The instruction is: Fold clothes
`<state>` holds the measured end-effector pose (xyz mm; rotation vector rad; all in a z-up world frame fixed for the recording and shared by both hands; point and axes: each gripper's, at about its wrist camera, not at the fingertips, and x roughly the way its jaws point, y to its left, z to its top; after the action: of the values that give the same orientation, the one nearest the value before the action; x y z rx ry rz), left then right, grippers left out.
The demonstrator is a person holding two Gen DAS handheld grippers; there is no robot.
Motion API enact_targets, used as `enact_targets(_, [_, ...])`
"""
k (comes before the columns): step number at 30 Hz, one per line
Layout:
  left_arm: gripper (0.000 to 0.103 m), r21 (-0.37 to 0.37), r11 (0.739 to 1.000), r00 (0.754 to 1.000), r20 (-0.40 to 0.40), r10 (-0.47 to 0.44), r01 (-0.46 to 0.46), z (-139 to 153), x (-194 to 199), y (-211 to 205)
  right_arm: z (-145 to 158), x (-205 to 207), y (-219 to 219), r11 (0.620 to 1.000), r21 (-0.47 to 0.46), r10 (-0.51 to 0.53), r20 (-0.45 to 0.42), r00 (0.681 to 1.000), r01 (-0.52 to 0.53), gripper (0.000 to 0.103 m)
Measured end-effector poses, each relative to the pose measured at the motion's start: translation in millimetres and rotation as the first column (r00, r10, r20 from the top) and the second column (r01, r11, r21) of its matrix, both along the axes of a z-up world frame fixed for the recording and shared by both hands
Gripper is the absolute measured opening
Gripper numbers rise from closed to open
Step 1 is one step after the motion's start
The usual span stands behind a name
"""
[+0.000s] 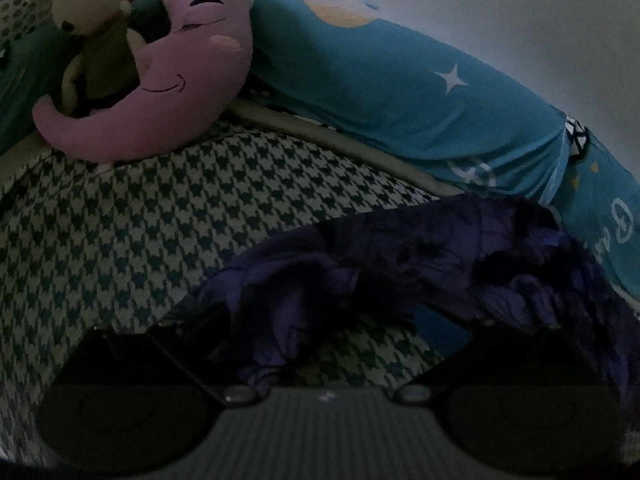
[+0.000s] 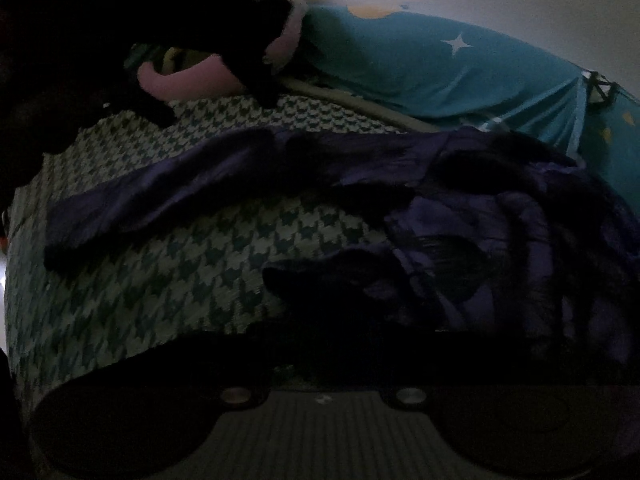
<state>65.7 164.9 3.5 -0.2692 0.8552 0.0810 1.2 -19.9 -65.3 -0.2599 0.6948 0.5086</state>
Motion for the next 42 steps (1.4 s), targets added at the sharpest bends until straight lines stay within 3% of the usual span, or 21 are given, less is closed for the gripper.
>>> enact_targets(11, [0.103, 0.026, 1.000, 1.000, 0.016, 0.002, -0.003, 2, -1, 1, 44, -34, -15, 0.988, 0.134, 0.071, -0.003, 0.997, -0.070, 0.011])
enact_targets(17, [0.103, 0.051, 0.999, 1.000, 0.024, 0.015, -0.016, 2, -2, 1, 65, -74, -8, 0.954, 0.202, 0.226, 0.001, 0.974, -0.221, 0.011])
enact_targets(21, [0.103, 0.067, 0.997, 0.999, 0.030, 0.021, -0.023, 2, -4, 0, 71, -110, 7, 0.929, 0.155, 0.337, 0.019, 0.941, -0.336, 0.011])
enact_targets(24, [0.103, 0.078, 0.997, 0.999, 0.036, 0.025, -0.027, 2, -6, -1, 68, -126, 11, 0.922, 0.131, 0.367, 0.007, 0.930, -0.364, 0.011])
enact_targets(33, [0.103, 0.056, 0.998, 0.999, 0.050, 0.009, -0.012, 3, -24, -1, 64, -152, 7, 0.918, 0.140, 0.378, -0.021, 0.926, -0.371, 0.011])
enact_targets(36, [0.103, 0.064, 0.998, 0.998, 0.058, 0.008, -0.012, 4, -28, 1, 65, -159, 3, 0.919, 0.175, 0.358, 0.004, 0.934, -0.354, 0.011])
enact_targets(38, [0.103, 0.072, 0.997, 0.998, 0.060, 0.014, -0.019, 4, -31, 3, 63, -165, 7, 0.920, 0.144, 0.365, 0.022, 0.931, -0.364, 0.017])
enact_targets(42, [0.103, 0.045, 0.999, 0.998, 0.065, 0.021, -0.024, 5, -37, 6, 67, -171, 8, 0.918, 0.147, 0.369, 0.022, 0.929, -0.368, 0.018])
